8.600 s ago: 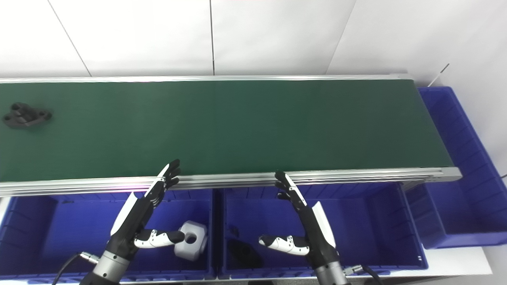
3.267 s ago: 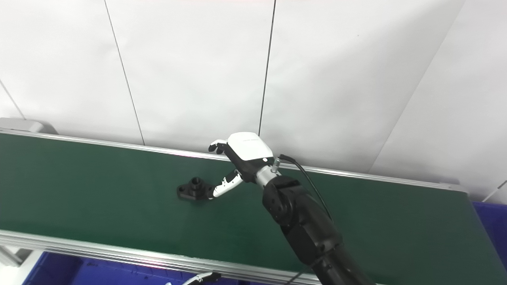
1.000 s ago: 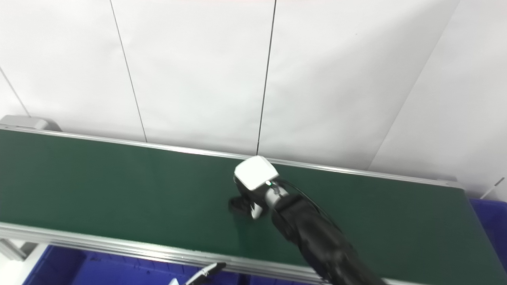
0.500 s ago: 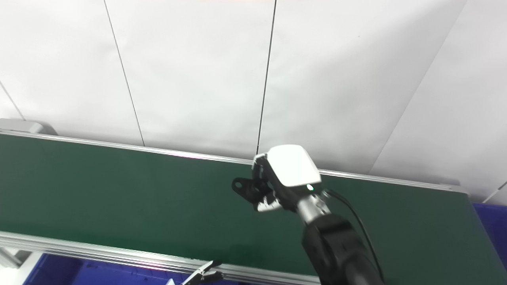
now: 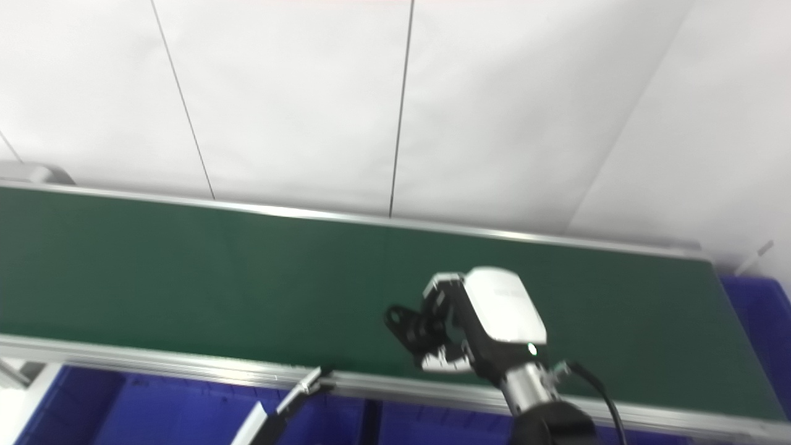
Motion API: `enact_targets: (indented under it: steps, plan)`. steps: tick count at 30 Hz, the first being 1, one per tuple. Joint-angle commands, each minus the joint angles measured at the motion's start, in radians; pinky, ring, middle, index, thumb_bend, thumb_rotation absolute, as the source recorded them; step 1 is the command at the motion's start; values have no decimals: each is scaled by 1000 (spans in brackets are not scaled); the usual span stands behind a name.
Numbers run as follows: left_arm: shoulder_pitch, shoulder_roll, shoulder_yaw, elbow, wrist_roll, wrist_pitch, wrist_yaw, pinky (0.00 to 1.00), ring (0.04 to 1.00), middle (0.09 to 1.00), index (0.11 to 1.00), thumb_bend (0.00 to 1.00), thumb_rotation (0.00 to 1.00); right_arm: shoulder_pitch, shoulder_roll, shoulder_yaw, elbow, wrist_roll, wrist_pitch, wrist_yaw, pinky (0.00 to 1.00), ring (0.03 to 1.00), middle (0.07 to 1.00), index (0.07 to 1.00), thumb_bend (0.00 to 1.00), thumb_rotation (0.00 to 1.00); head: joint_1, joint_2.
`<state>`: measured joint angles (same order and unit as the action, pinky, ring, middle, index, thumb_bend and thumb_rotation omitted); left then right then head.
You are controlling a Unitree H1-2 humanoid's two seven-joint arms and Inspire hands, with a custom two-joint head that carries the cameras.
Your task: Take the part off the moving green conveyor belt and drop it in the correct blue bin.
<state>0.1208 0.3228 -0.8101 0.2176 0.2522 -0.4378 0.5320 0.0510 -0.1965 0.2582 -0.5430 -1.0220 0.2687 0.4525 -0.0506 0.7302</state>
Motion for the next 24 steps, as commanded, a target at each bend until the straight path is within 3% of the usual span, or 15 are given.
enact_targets:
  steps: [1,5,10,12,13,16,24]
  plan:
    - [3,10,21,-44,4,-32,-13,888,926,951,944,851,566,32,6,-19,-56,9,-9,-37,505,430,428,499,528,0,-11,21]
    - [20,15,54,-78,-18,-32,-61,872,923,951,945,857,560,149,6,-33,-57,13,-20,-63,533,469,409,512,526,0,-30,47]
    - [41,13,107,-115,-42,-32,-118,876,929,952,941,866,555,259,-12,-30,-20,36,-56,-126,431,423,404,503,527,0,-57,92]
    - [52,10,131,-135,-56,-32,-152,875,935,957,943,863,540,277,-10,-21,-8,29,-44,-125,459,433,402,503,528,0,-69,110]
    - [55,10,142,-144,-60,-32,-167,870,936,959,943,848,522,282,-5,-19,-3,33,-31,-116,406,424,401,507,527,0,-73,117]
    - [63,5,173,-161,-69,-32,-205,862,933,960,945,839,510,282,2,-12,16,24,-8,-96,394,418,402,510,526,0,-87,134]
    - [92,-18,259,-197,-94,-32,-302,880,936,957,940,853,500,249,15,5,122,3,-7,-107,516,467,419,511,527,0,-116,176]
